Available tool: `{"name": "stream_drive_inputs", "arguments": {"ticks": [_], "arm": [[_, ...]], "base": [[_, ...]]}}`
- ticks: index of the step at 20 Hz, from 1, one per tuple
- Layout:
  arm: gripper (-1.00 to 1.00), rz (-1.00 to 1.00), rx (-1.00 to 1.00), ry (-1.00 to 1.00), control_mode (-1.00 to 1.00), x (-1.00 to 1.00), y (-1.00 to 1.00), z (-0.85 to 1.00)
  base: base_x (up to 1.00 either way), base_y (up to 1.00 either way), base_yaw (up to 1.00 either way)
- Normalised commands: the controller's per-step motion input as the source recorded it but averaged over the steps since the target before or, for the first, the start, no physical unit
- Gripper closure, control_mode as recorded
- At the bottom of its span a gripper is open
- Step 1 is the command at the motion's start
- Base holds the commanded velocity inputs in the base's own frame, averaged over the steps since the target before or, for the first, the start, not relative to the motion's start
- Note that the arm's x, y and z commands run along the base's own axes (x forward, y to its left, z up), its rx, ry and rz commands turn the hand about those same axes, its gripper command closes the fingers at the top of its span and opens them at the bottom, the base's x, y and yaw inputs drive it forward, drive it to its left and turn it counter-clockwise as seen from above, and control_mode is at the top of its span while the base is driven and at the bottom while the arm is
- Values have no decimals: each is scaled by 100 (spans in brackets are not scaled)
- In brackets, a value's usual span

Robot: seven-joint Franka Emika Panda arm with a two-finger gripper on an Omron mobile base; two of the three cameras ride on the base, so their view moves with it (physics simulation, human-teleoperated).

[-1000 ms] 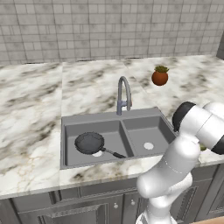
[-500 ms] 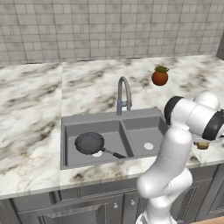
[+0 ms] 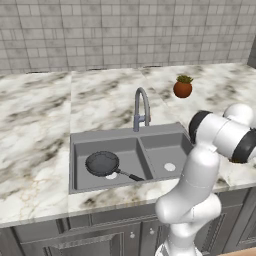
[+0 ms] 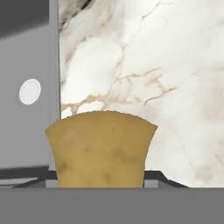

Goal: Pick the pan and sponge and place them into the sink. Then turn on the water.

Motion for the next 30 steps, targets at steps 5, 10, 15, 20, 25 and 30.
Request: {"name": "stream_drive_inputs", "arguments": {"ticks": [5,10,15,20,25,30], "arm": [[100,0,0,0,-100,0,53,31],[100,0,-9,1,-100,14,62,48],[100,0,0,0,-100,5,56,44],[100,0,0,0,-100,0,62,19],[100,0,0,0,-100,0,60,5],[100,0,0,0,-100,0,63,12]], "base": [[0,0,0],[0,0,0],[0,0,0],[0,0,0],[0,0,0],[0,0,0]]}}
